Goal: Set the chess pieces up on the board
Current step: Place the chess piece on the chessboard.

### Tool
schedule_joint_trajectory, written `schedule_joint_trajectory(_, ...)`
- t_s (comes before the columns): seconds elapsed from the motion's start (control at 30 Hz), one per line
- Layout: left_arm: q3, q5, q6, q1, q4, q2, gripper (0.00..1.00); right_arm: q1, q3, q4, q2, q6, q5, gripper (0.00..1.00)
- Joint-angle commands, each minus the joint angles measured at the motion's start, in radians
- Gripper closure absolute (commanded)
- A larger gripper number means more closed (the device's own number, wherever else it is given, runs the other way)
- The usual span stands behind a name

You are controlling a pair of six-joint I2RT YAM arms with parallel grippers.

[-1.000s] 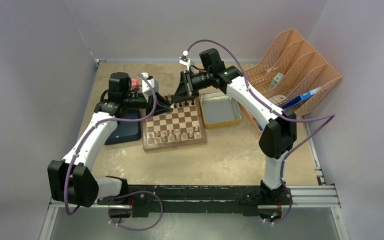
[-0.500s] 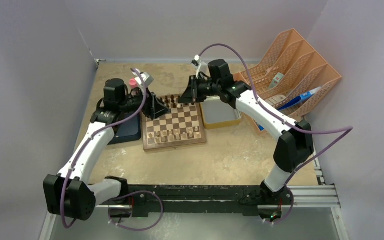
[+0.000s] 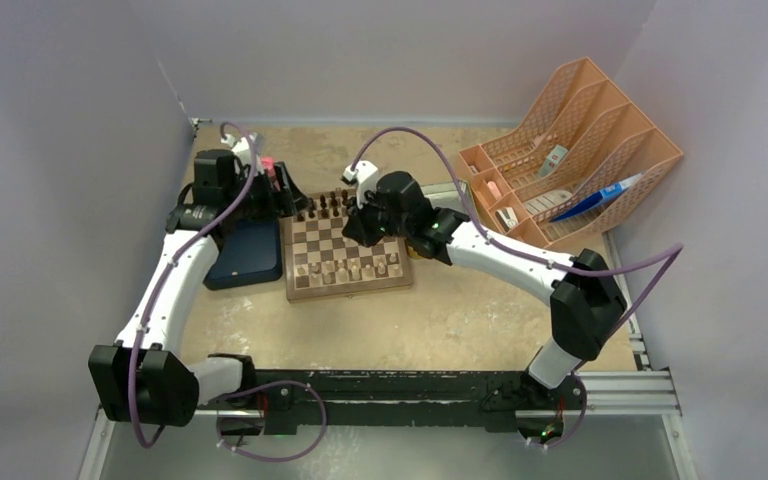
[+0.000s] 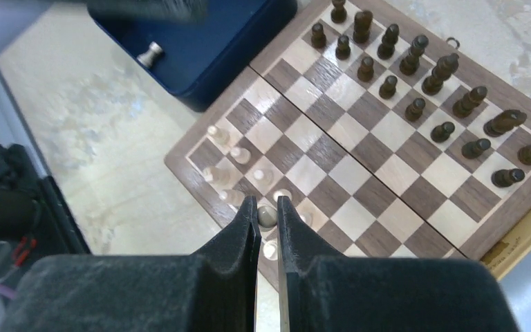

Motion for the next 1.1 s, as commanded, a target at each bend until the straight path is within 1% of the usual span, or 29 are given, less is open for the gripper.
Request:
schedule_joint_trajectory(0.0, 0.111, -0.019, -0.164, 0.053, -0.079, 0.007, 0.25, -0.003, -0.058, 0.105, -0.064, -0.112, 0.145, 0.95)
schedule_joint_trajectory(0.1, 0.136, -0.018, -0.270, 0.090, -0.179, 0.022, 0.23, 0.002, -0.111, 0.130, -0.076, -0.155, 0.171, 0.94)
schedule_joint_trajectory(0.2, 0.083, 0.010, -0.290, 0.091, -0.188, 0.022, 0.22, 0.007, -0.165, 0.170, -0.080, -0.170, 0.195, 0.94)
schedule_joint_trajectory(0.27, 0.064, 0.008, -0.304, 0.117, -0.209, 0.024, 0.22, 0.008, -0.169, 0.176, -0.066, -0.206, 0.210, 0.94)
schedule_joint_trajectory(0.53, 0.062, 0.017, -0.312, 0.119, -0.211, 0.029, 0.22, 0.019, -0.167, 0.168, 0.005, -0.203, 0.225, 0.93)
schedule_joint_trajectory(0.73, 0.041, -0.013, -0.298, 0.119, -0.217, 0.026, 0.22, 0.037, -0.159, 0.166, 0.041, -0.183, 0.194, 0.92)
schedule_joint_trajectory(0.9, 0.034, -0.011, -0.303, 0.119, -0.219, 0.018, 0.22, 0.054, -0.158, 0.161, 0.078, -0.149, 0.204, 0.91)
schedule_joint_trajectory(1.07, 0.034, -0.045, -0.295, 0.119, -0.239, 0.006, 0.22, 0.056, -0.158, 0.158, 0.111, -0.131, 0.207, 0.90)
